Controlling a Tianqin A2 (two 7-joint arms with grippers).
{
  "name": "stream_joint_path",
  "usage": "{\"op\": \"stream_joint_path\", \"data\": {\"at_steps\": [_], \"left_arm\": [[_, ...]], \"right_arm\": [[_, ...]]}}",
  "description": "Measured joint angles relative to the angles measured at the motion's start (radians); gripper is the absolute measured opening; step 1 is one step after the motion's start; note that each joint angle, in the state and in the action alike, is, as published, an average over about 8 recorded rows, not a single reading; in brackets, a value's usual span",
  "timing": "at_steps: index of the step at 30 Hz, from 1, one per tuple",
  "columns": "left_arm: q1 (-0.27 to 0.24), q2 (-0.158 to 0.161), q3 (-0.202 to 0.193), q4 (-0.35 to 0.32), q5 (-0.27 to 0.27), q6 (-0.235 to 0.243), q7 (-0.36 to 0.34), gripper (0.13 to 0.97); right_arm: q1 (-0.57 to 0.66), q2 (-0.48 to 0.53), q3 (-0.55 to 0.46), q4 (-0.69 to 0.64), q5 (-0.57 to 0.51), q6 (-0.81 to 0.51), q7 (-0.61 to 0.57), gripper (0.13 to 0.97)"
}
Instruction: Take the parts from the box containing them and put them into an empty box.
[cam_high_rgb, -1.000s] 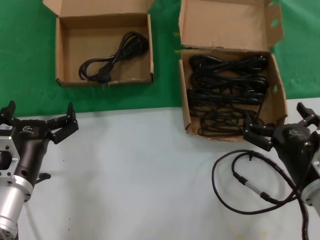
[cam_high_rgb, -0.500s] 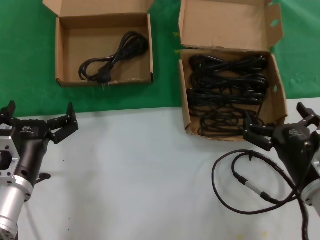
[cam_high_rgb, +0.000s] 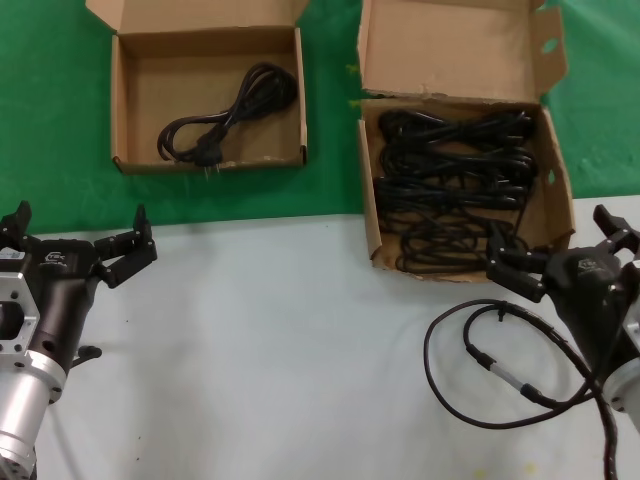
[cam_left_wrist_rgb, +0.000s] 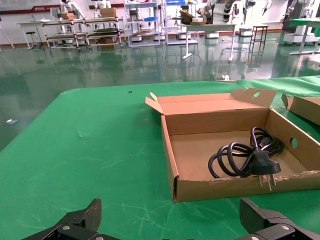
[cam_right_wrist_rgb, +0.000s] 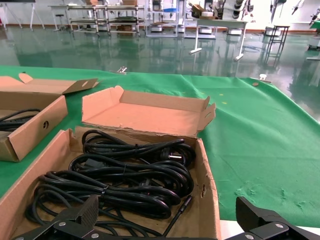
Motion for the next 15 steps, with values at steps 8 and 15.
{"op": "stream_joint_path", "data": {"at_steps": [8,15], "left_arm": [[0.000,0.000,0.000,0.000,0.000,0.000,0.000,0.966],[0.000,0.000,0.000,0.000,0.000,0.000,0.000,0.966]], "right_arm": [[0.000,0.000,0.000,0.000,0.000,0.000,0.000,0.966],[0.000,0.000,0.000,0.000,0.000,0.000,0.000,0.966]]}}
